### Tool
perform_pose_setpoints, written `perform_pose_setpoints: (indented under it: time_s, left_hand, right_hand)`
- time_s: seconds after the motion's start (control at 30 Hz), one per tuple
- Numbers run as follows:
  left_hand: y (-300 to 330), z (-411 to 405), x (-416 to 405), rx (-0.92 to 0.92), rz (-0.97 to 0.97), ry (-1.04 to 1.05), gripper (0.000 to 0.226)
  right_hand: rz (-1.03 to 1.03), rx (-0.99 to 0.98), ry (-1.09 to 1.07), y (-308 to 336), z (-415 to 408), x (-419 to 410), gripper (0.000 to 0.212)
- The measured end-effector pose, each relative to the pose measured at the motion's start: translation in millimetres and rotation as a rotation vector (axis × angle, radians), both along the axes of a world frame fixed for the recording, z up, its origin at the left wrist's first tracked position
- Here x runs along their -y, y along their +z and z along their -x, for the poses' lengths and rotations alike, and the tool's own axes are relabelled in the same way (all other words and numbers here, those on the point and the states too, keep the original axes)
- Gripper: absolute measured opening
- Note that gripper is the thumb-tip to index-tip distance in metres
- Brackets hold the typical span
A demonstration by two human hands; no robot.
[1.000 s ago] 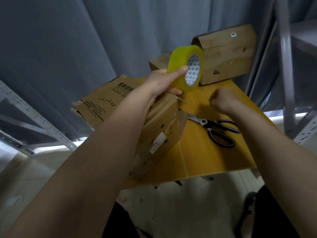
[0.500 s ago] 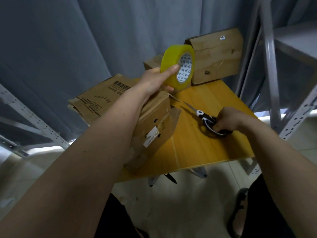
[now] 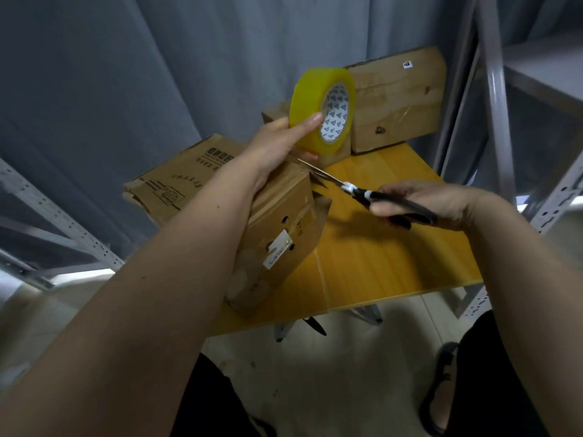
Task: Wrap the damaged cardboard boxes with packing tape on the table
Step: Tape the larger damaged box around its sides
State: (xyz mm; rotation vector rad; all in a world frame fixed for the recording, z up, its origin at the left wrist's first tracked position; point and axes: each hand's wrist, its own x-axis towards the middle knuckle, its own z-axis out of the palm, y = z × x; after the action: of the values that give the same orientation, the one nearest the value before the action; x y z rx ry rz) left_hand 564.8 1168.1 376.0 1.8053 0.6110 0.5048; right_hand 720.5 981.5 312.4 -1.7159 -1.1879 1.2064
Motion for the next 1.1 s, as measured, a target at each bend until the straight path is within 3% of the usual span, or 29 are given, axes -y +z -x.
perform_pose_setpoints:
  time_s: [0.07,0.53,0.63,1.1]
  left_hand:
    - [-0.2,-0.3,-1.8,-0.004,0.003,-0.004,0.041]
    - [-1.4,-2.1,-9.6,-0.045,-0.035,-0.032,0.028]
    - [-1.9,-1.8,-9.5,-0.040,-0.043,-0.031,0.034]
    - [1.0,-1.3,-8.0,0.101,0.012,0.014,0.036]
  right_hand:
    - [-0.040,0.019,-0.037,6.5,3.0,-2.6,0.060]
    - [-0.084,0.062,-0.056,23.0,8.8,-21.4,0.059]
    - [-0.087,0.047,-0.055,24.9,10.2,-25.7,0.058]
    - [-0.040,0.079,-0.153,16.9,7.5,-24.0,0.051]
